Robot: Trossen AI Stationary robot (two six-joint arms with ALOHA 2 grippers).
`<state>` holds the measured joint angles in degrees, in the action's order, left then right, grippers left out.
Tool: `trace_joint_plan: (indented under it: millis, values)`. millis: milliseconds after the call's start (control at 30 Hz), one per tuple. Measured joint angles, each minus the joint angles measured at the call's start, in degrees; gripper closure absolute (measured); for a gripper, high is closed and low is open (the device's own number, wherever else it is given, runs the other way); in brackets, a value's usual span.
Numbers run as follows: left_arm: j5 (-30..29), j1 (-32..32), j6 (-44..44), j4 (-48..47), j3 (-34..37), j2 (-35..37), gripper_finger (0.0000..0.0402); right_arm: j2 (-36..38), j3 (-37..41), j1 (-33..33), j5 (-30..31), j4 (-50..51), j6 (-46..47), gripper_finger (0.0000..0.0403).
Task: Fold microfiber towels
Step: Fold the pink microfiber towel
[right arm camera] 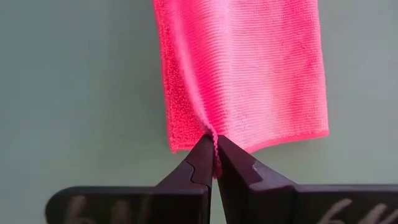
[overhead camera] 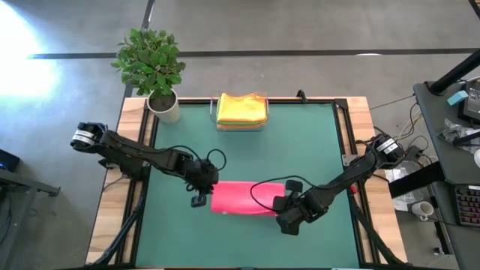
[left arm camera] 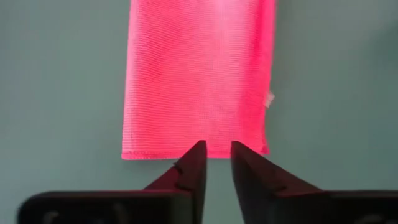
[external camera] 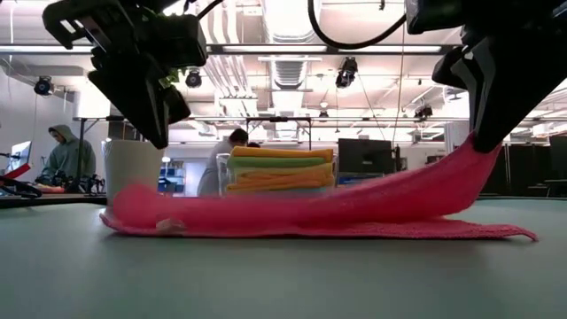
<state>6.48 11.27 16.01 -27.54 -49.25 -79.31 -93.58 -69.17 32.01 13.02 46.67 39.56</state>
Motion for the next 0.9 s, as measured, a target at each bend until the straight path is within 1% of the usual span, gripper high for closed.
trace_joint_plan:
  millis: [167, 267, 333, 400, 533, 633, 800, 900]
  values:
    - [3.62, 0.00, 0.09, -0.03, 0.00, 0.00, 0.0293, -0.02, 0.00, 0.00, 0.02, 0.83, -1.16, 0.0394]
    - [3.97, 0.04, 0.08, -0.03, 0.00, 0.07, 0.0271, -0.22, 0.09, 0.00, 0.00, 1.40, -1.09, 0.0394]
    - [3.97, 0.04, 0.07, 0.01, 0.00, 0.16, 0.0263, -0.31, 0.21, 0.00, -0.05, 1.25, -0.06, 0.0394]
    - [3.95, 0.04, 0.07, 0.01, 0.00, 0.22, 0.0260, -0.31, 0.22, 0.00, -0.36, 0.67, 0.34, 0.0393]
    - [3.95, 0.02, 0.07, 0.04, 0.00, 0.24, 0.0259, -0.31, 0.21, -0.02, -3.61, -1.07, 0.51, 0.0377]
    - [3.95, -0.02, 0.07, 0.05, 0.00, 0.25, 0.0259, -0.31, 0.11, -0.02, -5.78, -1.59, 1.07, 0.0353]
    - [3.92, -0.04, 0.07, 0.15, -0.02, 0.26, 0.0259, 0.43, -0.09, -0.03, -5.99, -1.28, 4.26, 0.0305]
    - [3.81, -0.04, -1.14, 1.77, -0.02, 0.26, 0.0259, 1.84, -1.10, -0.05, -5.95, -0.78, 4.48, 0.0282]
